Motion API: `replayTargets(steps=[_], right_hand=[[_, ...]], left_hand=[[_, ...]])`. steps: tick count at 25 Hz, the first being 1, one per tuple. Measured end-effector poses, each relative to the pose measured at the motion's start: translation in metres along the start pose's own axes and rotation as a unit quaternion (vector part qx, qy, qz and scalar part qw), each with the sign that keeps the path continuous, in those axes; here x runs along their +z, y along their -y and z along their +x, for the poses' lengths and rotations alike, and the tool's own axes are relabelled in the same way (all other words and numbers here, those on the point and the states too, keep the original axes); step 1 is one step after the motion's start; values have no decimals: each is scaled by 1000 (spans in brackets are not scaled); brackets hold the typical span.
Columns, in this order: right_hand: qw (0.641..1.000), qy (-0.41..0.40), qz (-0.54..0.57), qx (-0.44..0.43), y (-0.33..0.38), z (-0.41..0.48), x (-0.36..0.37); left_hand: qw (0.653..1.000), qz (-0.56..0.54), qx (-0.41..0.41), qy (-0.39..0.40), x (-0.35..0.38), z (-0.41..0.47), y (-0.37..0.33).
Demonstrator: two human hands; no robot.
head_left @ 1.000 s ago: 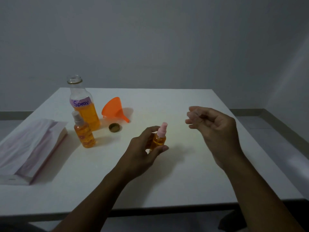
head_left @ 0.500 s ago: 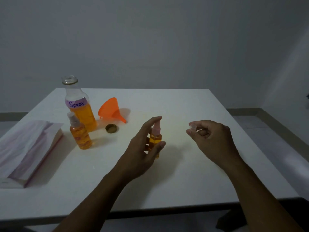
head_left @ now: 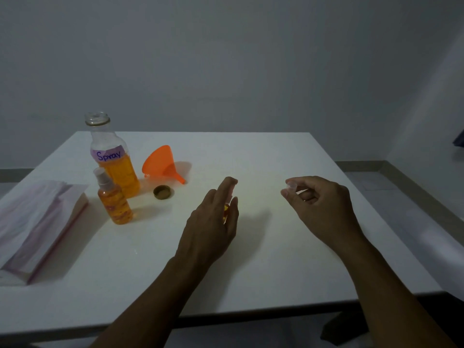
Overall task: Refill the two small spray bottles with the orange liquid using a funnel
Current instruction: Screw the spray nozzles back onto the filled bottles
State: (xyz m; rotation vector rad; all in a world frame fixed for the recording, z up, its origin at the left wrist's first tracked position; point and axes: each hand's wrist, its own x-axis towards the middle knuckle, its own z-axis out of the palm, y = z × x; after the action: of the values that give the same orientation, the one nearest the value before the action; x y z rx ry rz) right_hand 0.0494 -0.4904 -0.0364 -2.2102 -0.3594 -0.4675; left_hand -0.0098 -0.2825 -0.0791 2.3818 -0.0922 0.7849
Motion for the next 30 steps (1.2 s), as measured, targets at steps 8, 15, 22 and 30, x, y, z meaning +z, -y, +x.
replayTargets(steps=[8, 15, 22, 30], right_hand=[[999, -34, 16, -12, 1, 0, -7], [991, 12, 134, 9, 19, -3, 4], [977, 88, 194, 28, 33, -4, 21], [973, 91, 212, 16, 45, -10, 36]], left_hand=[[1000, 26, 6, -11, -2, 3, 2], [995, -53, -22, 87, -12, -8, 2], [989, -105, -17, 98, -19, -6, 7], [991, -113, -37, 56, -24, -4, 9]])
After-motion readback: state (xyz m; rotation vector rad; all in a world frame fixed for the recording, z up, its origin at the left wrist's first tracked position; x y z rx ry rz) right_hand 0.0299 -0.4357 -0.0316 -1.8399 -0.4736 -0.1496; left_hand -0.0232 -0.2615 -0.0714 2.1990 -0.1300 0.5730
